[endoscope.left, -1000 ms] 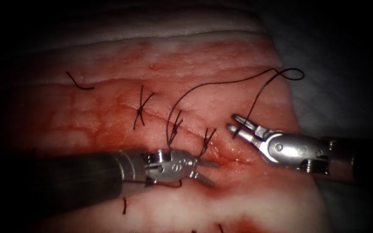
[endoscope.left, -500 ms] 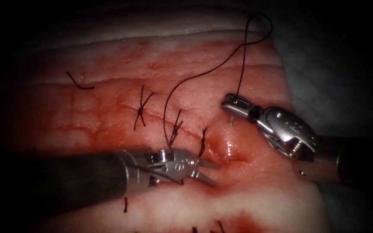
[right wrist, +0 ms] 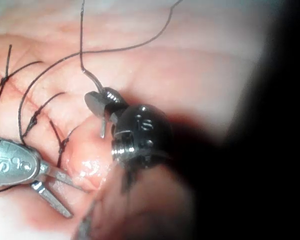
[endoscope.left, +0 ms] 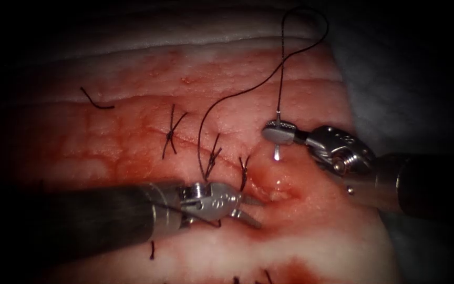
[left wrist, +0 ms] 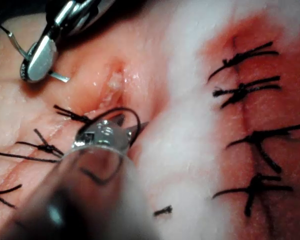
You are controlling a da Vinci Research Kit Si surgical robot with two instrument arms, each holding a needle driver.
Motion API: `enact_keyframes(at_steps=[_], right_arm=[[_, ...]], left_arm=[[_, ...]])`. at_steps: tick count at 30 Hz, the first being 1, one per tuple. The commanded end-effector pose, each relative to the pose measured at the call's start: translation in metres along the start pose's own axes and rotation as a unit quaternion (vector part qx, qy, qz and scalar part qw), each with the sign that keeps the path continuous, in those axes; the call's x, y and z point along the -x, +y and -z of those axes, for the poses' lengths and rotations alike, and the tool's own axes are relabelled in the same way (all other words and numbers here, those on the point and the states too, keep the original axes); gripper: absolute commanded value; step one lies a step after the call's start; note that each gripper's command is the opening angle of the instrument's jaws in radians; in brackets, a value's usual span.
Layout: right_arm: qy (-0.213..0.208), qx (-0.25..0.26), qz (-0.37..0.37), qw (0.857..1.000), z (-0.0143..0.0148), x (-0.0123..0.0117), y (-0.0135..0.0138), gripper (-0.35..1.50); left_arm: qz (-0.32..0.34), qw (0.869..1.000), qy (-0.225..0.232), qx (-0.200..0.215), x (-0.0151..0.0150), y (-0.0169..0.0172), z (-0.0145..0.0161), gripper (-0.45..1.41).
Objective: Wound Closure
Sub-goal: Use the right needle driver to throw the needle through the top of the incision.
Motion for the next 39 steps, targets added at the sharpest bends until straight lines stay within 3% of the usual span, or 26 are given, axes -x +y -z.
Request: enact_keyframes(at_steps=[1,9,15,17,18,19,24,30,39], right_arm=[[-0.005,-0.001,-0.019,1.0,-0.0008,0.0002,-0.0003,-0.35],[-0.037,-0.024,-0.086,0.995,-0.0003,0.0022,-0.0025,-0.35],[0.004,-0.022,-0.07,0.997,-0.0001,0.0012,-0.0029,-0.35],[0.021,-0.017,-0.023,0.999,-0.0001,0.0006,-0.0026,0.14],[0.034,-0.004,0.017,0.999,-0.0001,0.0002,-0.0022,0.49],[0.037,0.001,0.031,0.999,-0.0001,-0.0001,-0.002,0.69],[0.049,0.056,0.108,0.991,0.0001,-0.0018,0.0002,1.23],[0.06,0.088,0.158,0.982,0.0005,-0.0036,0.0018,1.3],[0.06,0.096,0.198,0.974,0.0003,-0.0042,0.0001,1.21]], left_arm=[[0.0,1.0,0.0,0.0,0.0,-0.0003,-0.0006,0.19],[0.001,1.0,0.0,-0.002,-0.0002,-0.0005,-0.0003,0.21],[0.002,1.0,0.0,-0.002,-0.0003,-0.0004,-0.0002,0.17],[0.002,1.0,0.0,-0.002,-0.0003,-0.0004,-0.0002,0.16],[0.002,1.0,0.0,-0.002,-0.0003,-0.0003,-0.0002,0.16],[0.002,1.0,0.0,-0.002,-0.0004,-0.0003,-0.0002,0.16],[0.003,1.0,0.0,-0.002,-0.0004,-0.0003,-0.0002,0.14],[0.002,1.0,0.0,-0.002,-0.0004,-0.0003,-0.0002,0.12],[0.002,1.0,0.0,-0.002,-0.0004,-0.0003,-0.0002,0.09]])
